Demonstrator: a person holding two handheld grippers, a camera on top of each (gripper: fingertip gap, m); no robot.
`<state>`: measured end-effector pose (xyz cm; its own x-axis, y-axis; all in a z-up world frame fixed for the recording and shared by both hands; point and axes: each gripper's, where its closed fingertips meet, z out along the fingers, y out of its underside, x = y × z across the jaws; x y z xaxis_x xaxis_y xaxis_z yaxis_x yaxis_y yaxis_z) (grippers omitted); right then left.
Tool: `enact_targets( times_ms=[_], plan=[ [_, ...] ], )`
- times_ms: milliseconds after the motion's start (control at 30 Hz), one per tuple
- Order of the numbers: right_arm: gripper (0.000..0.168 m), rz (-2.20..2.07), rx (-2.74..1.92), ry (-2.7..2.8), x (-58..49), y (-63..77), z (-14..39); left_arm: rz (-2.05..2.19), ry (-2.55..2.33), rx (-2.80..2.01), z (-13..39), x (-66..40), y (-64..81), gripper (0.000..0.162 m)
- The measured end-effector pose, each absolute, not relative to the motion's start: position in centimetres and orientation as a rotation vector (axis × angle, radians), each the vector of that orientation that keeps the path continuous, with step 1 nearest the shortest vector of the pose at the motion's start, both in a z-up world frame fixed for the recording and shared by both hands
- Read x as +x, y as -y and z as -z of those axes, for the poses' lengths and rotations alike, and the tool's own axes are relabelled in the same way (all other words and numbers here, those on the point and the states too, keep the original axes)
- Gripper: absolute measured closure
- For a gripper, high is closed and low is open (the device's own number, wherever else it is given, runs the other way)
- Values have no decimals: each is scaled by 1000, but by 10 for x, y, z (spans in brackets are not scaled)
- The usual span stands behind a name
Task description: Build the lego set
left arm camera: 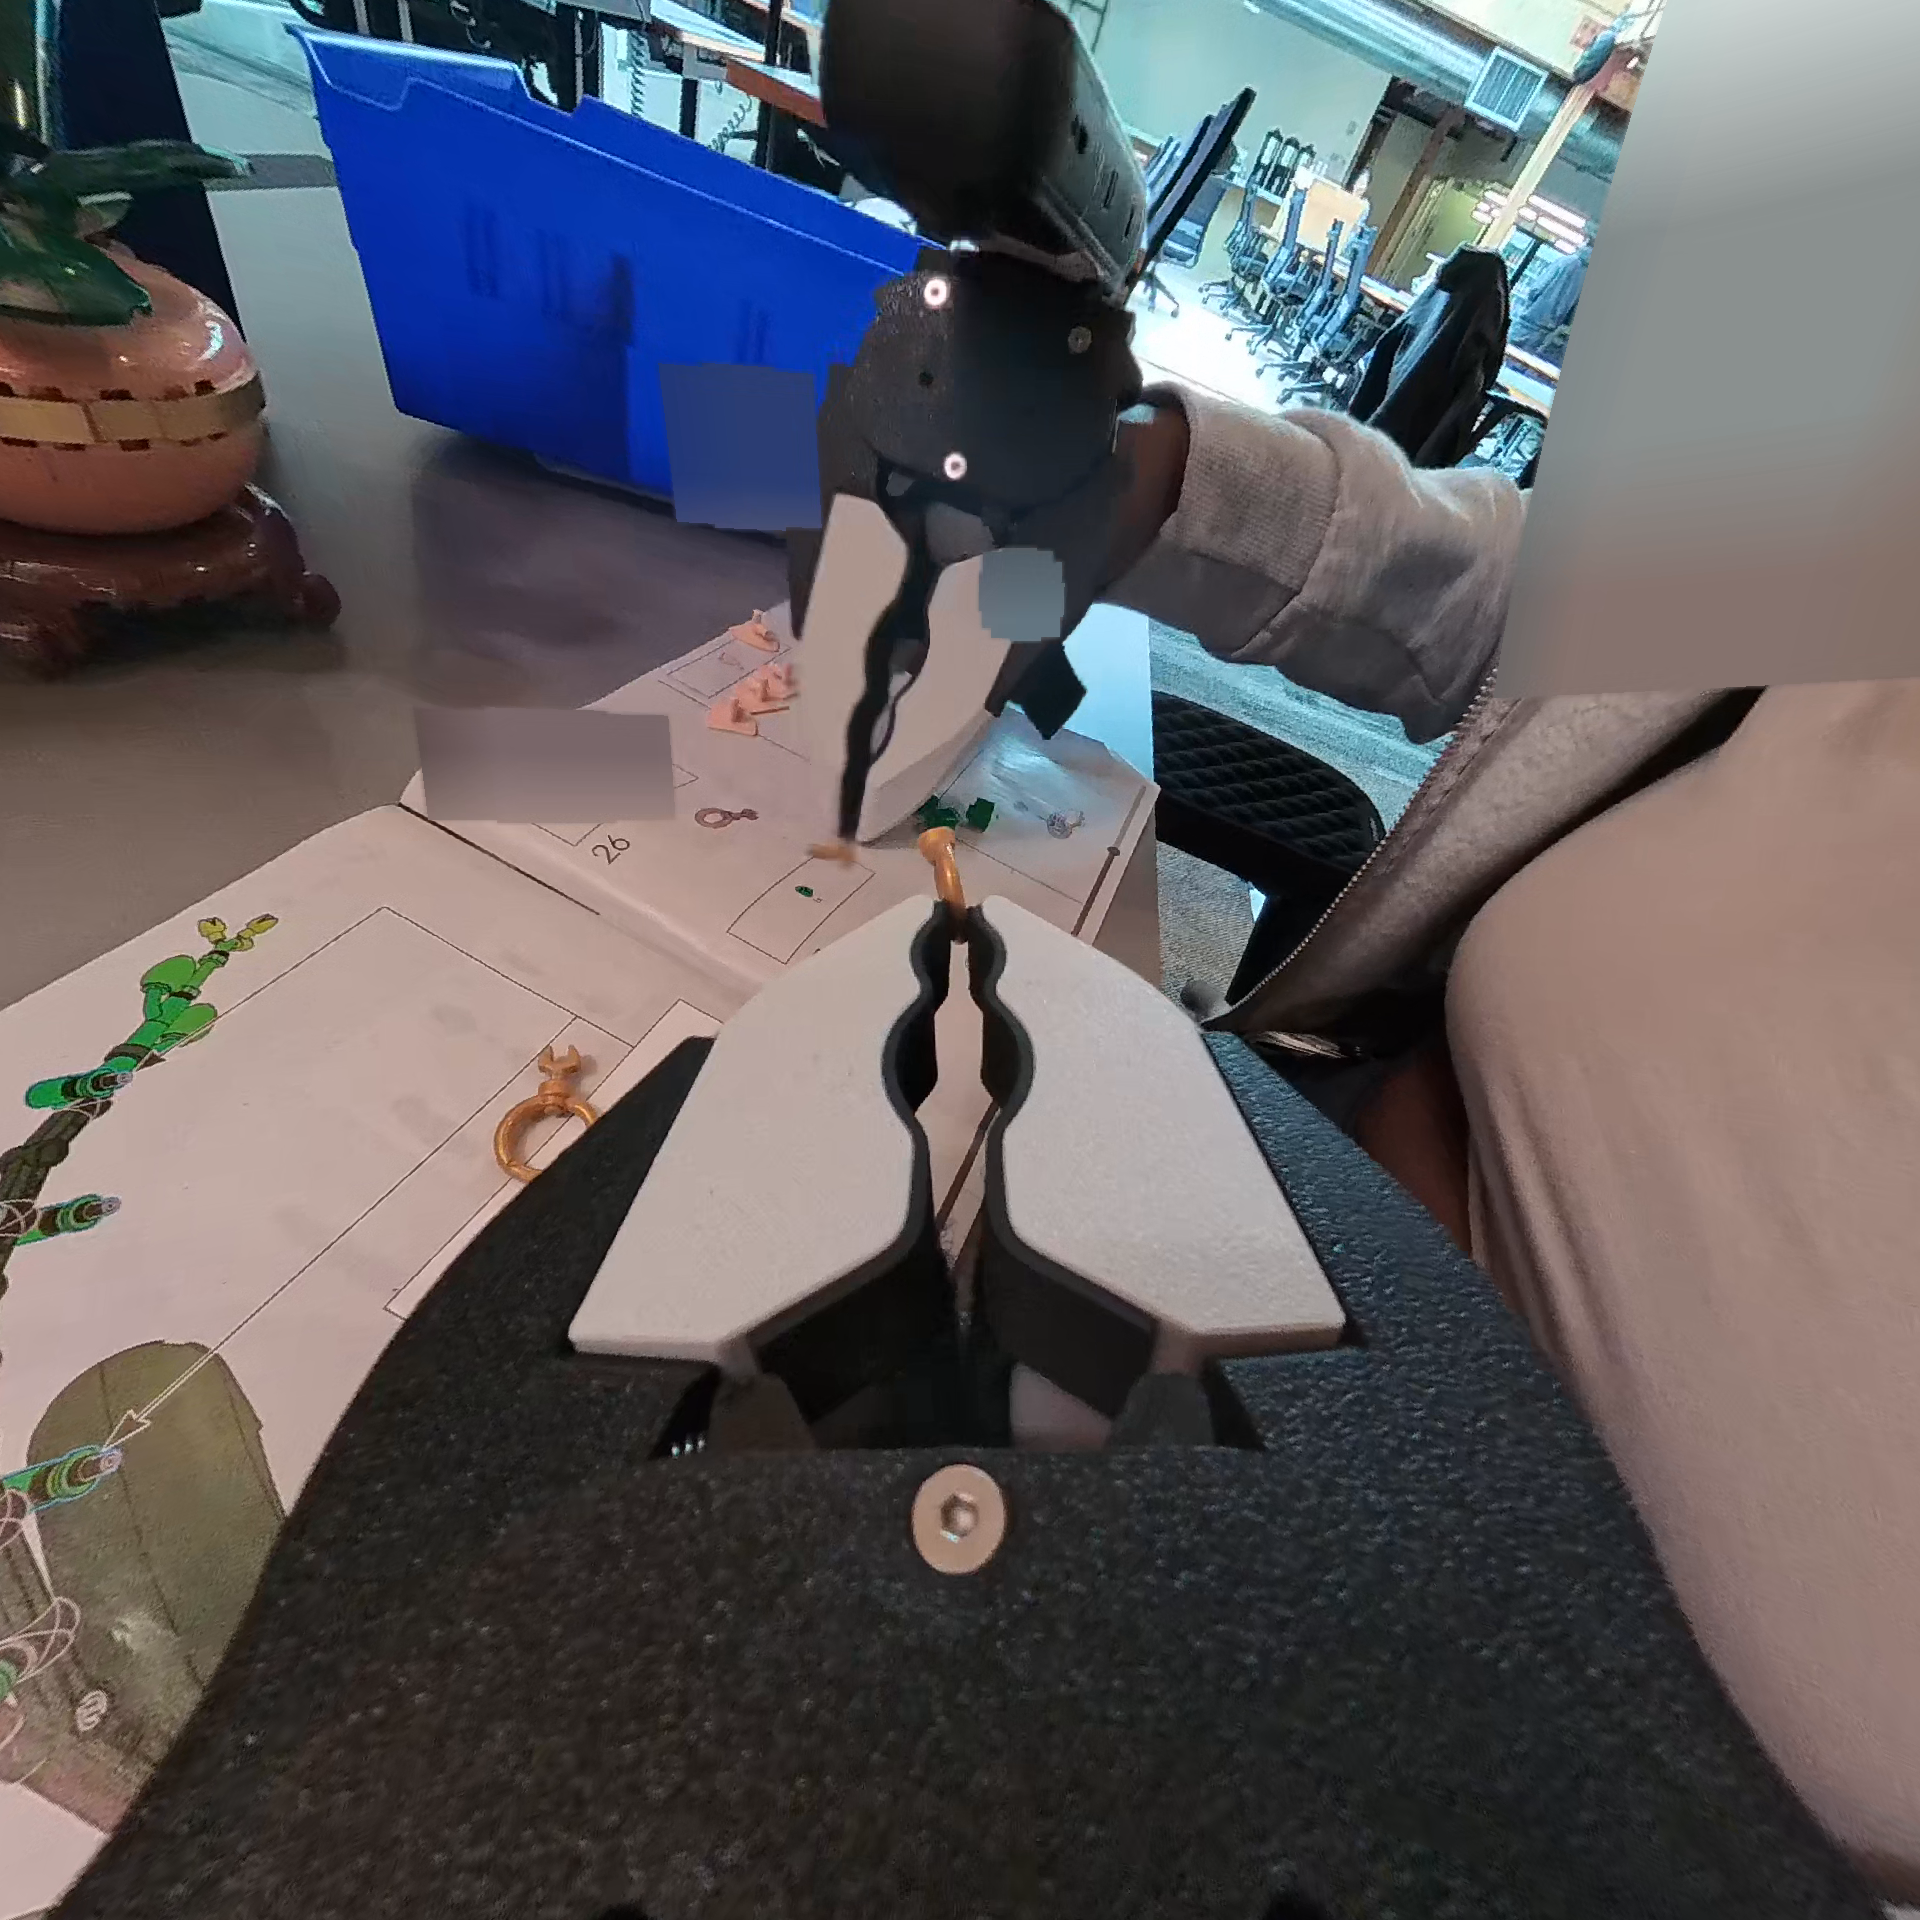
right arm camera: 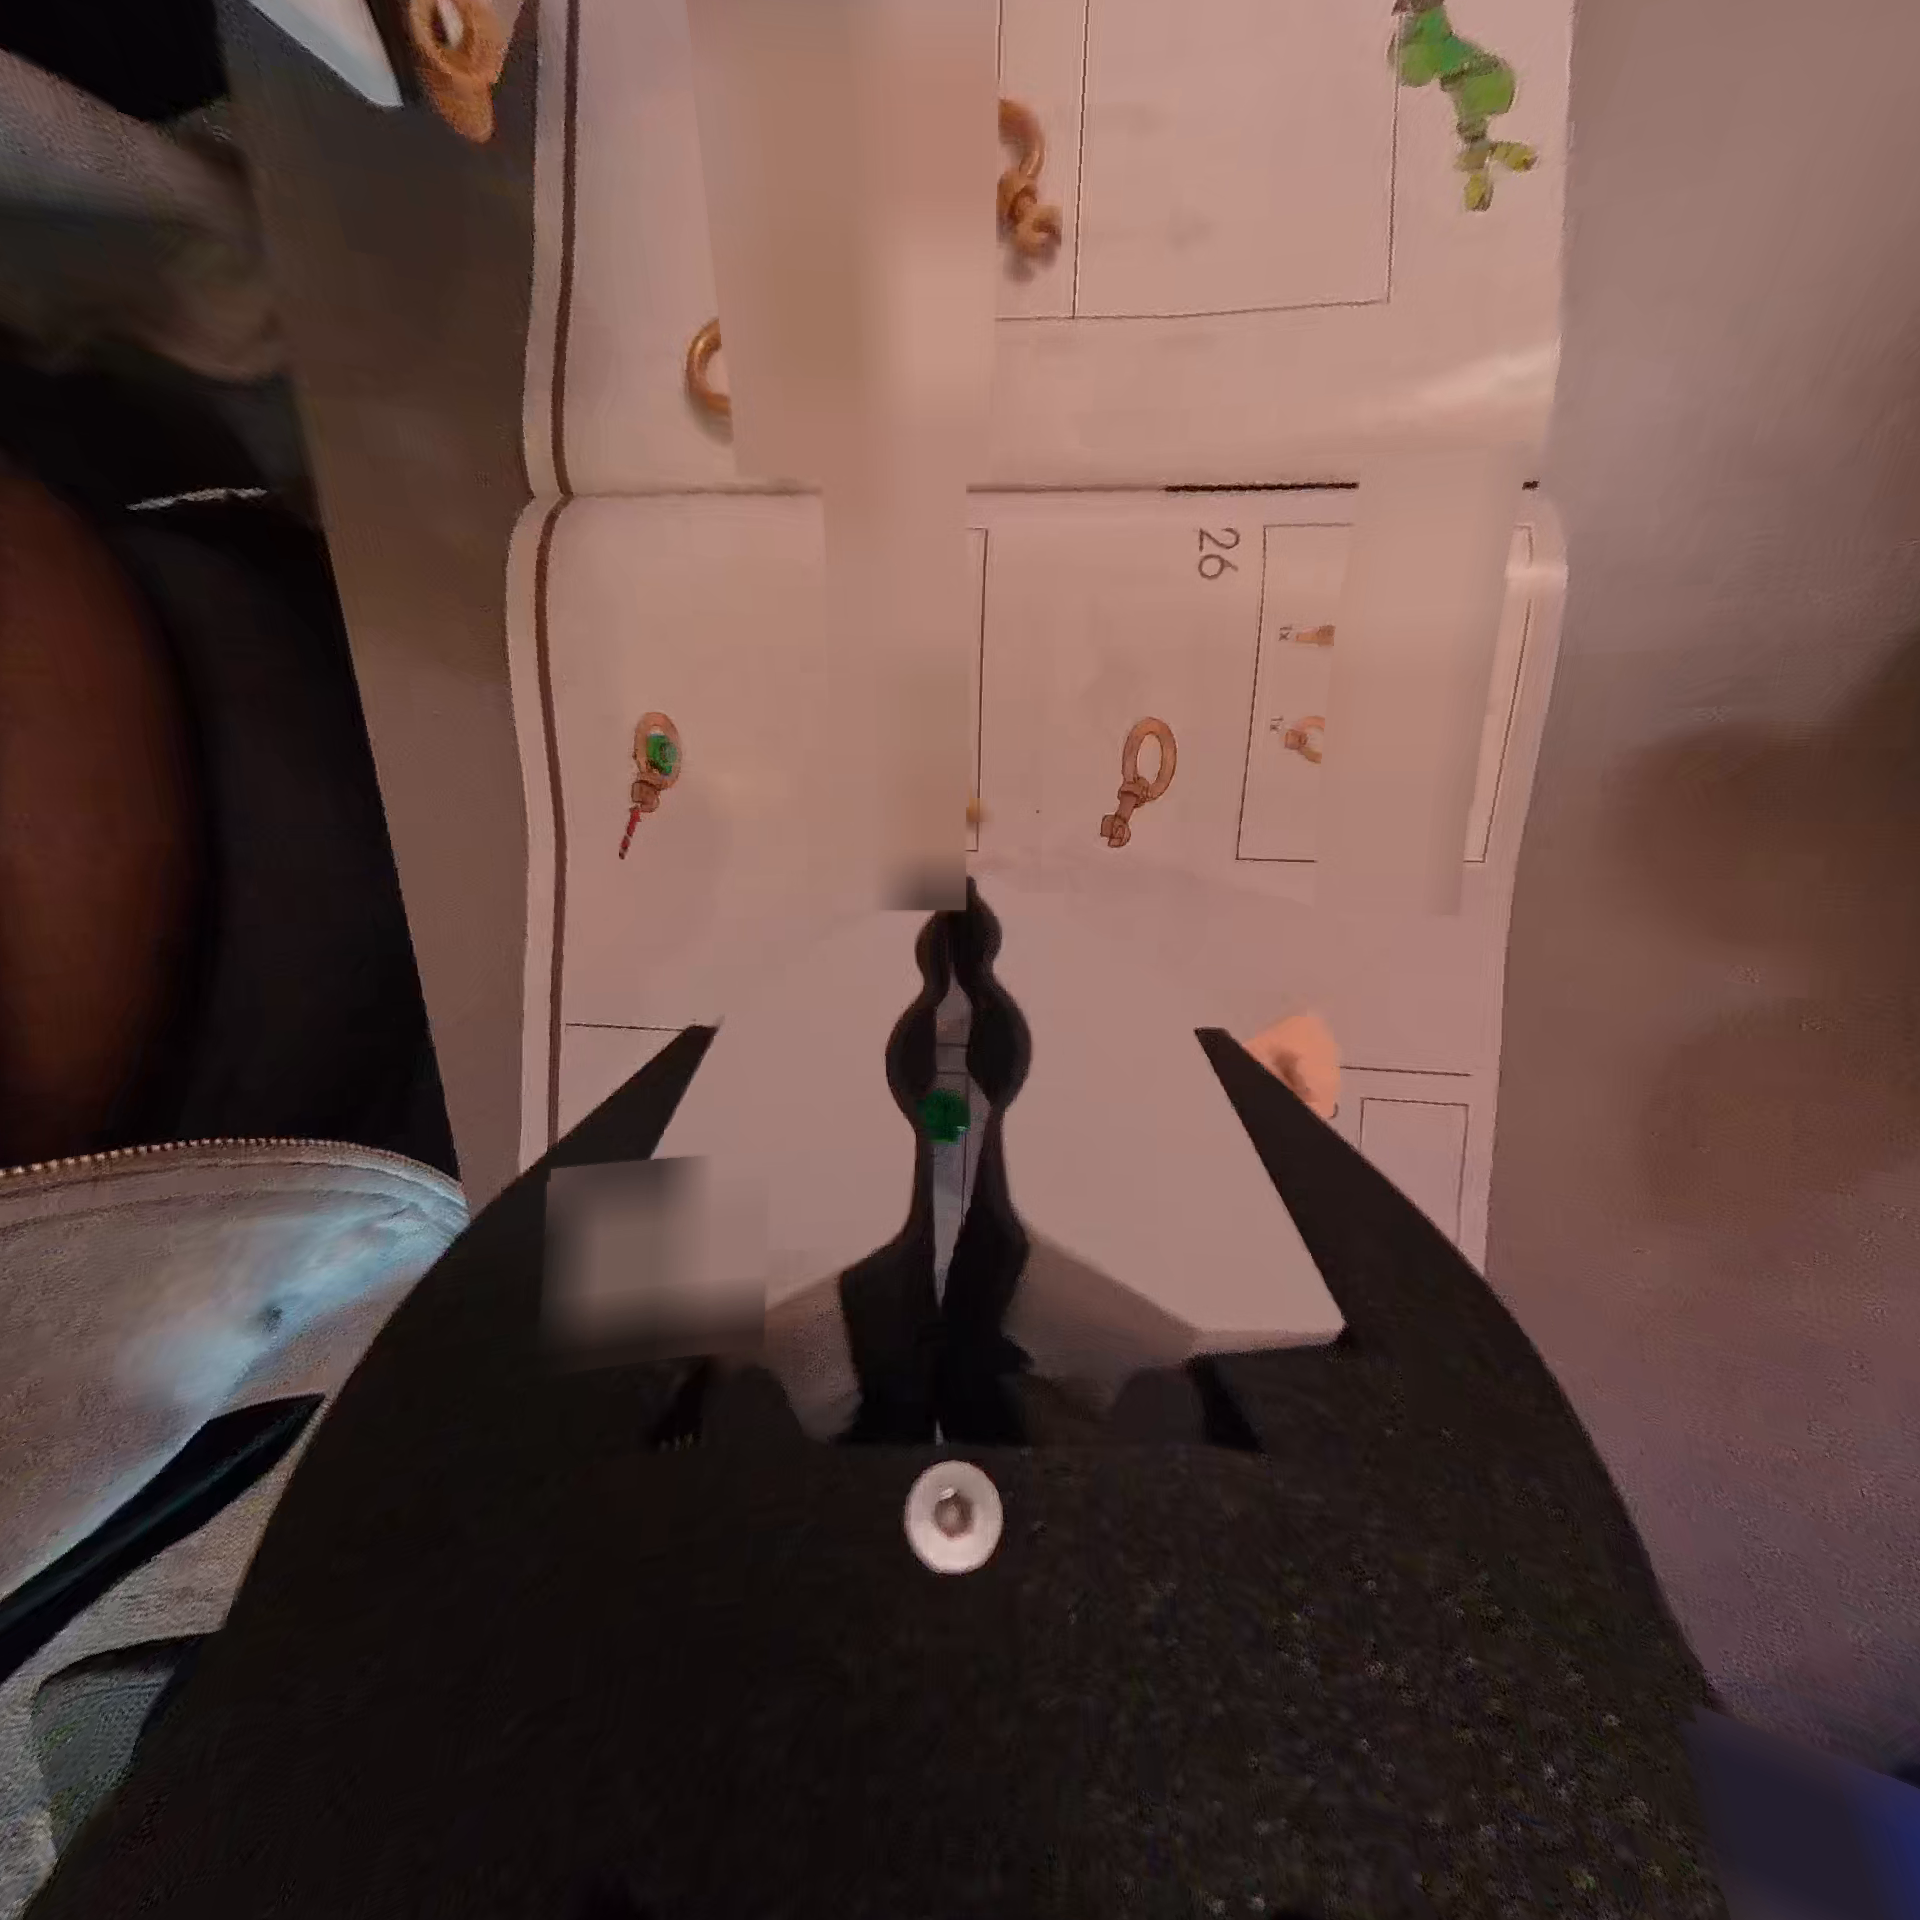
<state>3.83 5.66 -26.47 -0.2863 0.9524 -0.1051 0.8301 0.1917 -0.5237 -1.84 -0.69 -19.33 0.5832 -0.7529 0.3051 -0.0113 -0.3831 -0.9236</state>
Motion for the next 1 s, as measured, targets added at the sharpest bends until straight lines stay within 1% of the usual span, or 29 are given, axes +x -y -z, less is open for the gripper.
enact_targets(
  times_ms=[167, 233, 300, 400, 533, 600, 633, 667, 800, 1000],
  plan=[
    [168, -669, -1646, 2222, 37, -56, 264, 923, -620, -1789, 192, -19, 7, 160],
    [162, -720, -1654, 2156, 30, -57, 259, 913, -619, -1792, 193, -21, 7, 160],
    [152, -808, -1630, 2103, 18, -50, 249, 912, -618, -1792, 192, -21, 8, 160],
    [145, -765, -1622, 2094, 9, -51, 248, 911, -620, -1792, 193, -21, 8, 160],
    [148, -781, -1671, 2111, 5, -49, 257, 913, -618, -1788, 192, -21, 8, 160],
    [150, -721, -1677, 2141, 5, -50, 265, 918, -616, -1786, 192, -21, 8, 160],
    [159, -728, -1666, 2145, 3, -48, 265, 920, -615, -1786, 192, -21, 8, 160],
    [162, -727, -1666, 2152, 3, -47, 264, 922, -615, -1786, 192, -21, 8, 160],
    [162, -683, -1673, 2176, 4, -47, 264, 927, -612, -1783, 191, -21, 8, 160],
    [162, -827, -1664, 2116, 3, -46, 261, 923, -603, -1778, 191, -22, 8, 160]
  ],
)
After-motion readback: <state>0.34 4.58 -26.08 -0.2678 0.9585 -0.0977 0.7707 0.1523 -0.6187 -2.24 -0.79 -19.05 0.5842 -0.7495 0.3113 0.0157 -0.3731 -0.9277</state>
